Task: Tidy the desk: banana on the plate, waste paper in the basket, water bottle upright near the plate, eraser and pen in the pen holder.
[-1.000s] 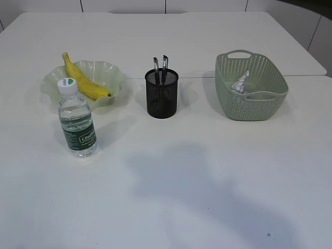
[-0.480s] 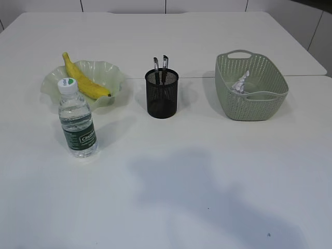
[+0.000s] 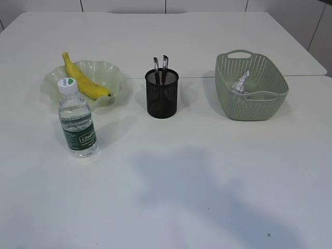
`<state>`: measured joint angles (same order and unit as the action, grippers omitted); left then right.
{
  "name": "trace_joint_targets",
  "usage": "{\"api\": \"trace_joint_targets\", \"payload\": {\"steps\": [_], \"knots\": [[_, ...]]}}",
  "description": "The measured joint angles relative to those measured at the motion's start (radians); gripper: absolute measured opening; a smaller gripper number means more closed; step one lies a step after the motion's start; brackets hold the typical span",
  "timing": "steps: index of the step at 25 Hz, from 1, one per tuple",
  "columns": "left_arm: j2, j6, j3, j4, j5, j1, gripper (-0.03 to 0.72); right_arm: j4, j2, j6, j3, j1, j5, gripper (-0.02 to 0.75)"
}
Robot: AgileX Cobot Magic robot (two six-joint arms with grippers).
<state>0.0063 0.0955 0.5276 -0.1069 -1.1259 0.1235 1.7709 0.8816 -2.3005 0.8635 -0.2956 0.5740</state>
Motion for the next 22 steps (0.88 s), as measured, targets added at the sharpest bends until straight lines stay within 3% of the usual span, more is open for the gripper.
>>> {"api": "trace_joint_targets", "payload": {"steps": [6,12,19,22], "knots": [[0.0,0.0,0.0,0.0,0.0,0.0,0.331,-0.152,0.0,0.296,-0.035,0.0,-0.033,0.157],[0.0,0.0,0.0,0.0,0.0,0.0,0.331,-0.206,0.0,0.653,-0.038,0.0,-0.109,0.157],[0.0,0.0,0.0,0.0,0.0,0.0,0.331,-0.282,0.0,0.869,-0.038,0.0,-0.345,0.157],[0.0,0.0,0.0,0.0,0.0,0.0,0.331,-0.407,0.0,1.054,-0.038,0.0,-0.494,0.157]]}}
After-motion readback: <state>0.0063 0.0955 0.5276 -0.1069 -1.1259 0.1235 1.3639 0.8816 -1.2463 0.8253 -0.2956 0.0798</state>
